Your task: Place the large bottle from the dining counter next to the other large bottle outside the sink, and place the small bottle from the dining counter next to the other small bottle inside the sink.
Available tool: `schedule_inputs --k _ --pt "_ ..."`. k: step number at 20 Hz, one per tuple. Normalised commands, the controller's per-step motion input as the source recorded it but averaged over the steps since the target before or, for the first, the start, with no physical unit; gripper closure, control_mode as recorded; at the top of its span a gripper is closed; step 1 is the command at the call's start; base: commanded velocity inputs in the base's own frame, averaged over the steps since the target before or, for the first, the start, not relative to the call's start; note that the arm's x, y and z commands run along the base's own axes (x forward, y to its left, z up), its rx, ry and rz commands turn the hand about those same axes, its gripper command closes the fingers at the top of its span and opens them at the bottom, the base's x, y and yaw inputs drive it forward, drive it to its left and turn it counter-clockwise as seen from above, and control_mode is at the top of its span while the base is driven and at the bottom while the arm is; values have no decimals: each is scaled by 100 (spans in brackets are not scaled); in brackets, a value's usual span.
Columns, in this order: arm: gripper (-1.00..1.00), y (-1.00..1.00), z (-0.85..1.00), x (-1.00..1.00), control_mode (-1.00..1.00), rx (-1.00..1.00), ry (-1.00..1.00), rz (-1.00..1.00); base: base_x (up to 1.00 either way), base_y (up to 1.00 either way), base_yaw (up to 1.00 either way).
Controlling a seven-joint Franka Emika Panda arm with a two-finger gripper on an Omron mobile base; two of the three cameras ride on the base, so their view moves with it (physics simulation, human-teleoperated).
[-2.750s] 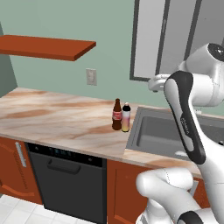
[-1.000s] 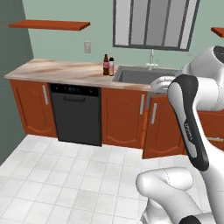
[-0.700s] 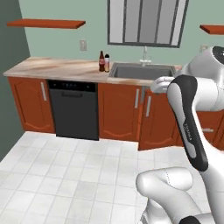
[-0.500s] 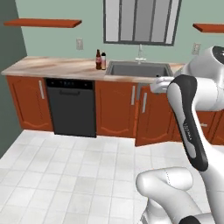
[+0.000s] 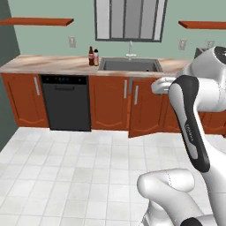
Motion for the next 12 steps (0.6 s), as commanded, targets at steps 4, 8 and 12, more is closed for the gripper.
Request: schedule_inputs --k 4,8,12 --pt "-100 0 0 0 100 0 0 0 -67 -31 -12" --pt "-100 0 0 0 100 0 0 0 -54 -70 -8" --pt "-100 0 0 0 100 0 0 0 -49 -87 -4"
